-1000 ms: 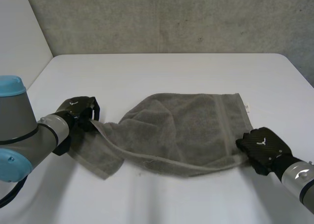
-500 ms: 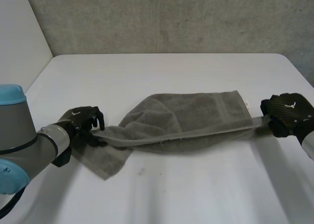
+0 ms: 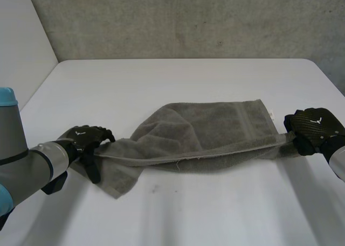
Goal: Fold the towel.
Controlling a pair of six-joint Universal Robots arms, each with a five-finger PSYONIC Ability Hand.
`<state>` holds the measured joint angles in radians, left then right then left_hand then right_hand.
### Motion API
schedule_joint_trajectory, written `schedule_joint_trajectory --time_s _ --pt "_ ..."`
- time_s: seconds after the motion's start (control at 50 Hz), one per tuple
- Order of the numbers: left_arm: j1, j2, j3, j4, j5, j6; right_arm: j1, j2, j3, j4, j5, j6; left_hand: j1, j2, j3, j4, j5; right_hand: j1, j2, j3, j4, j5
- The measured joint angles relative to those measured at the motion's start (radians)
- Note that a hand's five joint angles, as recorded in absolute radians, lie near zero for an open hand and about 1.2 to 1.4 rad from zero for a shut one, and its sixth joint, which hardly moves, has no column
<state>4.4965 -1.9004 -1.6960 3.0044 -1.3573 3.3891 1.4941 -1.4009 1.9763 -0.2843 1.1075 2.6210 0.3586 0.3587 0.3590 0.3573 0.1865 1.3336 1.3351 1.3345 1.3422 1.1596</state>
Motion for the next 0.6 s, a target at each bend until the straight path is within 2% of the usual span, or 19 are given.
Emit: schedule_joint_trajectory --time_s 0.36,0.44,0.52,0.6 --pt "0.042 -0.077 0.017 0.162 -0.044 -0.001 0.000 0.000 0.005 -0.002 0.003 -0.004 0.366 0.360 0.360 0.362 0.357 0.002 0.000 0.000 0.000 0.000" --pt "0.050 -0.095 0.024 0.177 -0.048 0.009 -0.001 -0.003 0.004 -0.004 0.006 -0.003 0.513 0.514 0.513 0.508 0.502 0.003 0.000 0.000 0.000 0.000" --pt "0.053 -0.111 0.036 0.182 -0.048 0.037 0.000 -0.007 -0.008 -0.006 0.010 0.000 0.757 0.764 0.763 0.766 0.756 0.003 0.000 0.000 0.000 0.000" --pt "0.049 -0.122 0.077 0.185 -0.048 0.068 0.006 -0.008 -0.045 -0.008 0.016 0.003 0.809 0.832 0.829 0.831 0.813 0.003 0.000 0.000 0.000 0.000"
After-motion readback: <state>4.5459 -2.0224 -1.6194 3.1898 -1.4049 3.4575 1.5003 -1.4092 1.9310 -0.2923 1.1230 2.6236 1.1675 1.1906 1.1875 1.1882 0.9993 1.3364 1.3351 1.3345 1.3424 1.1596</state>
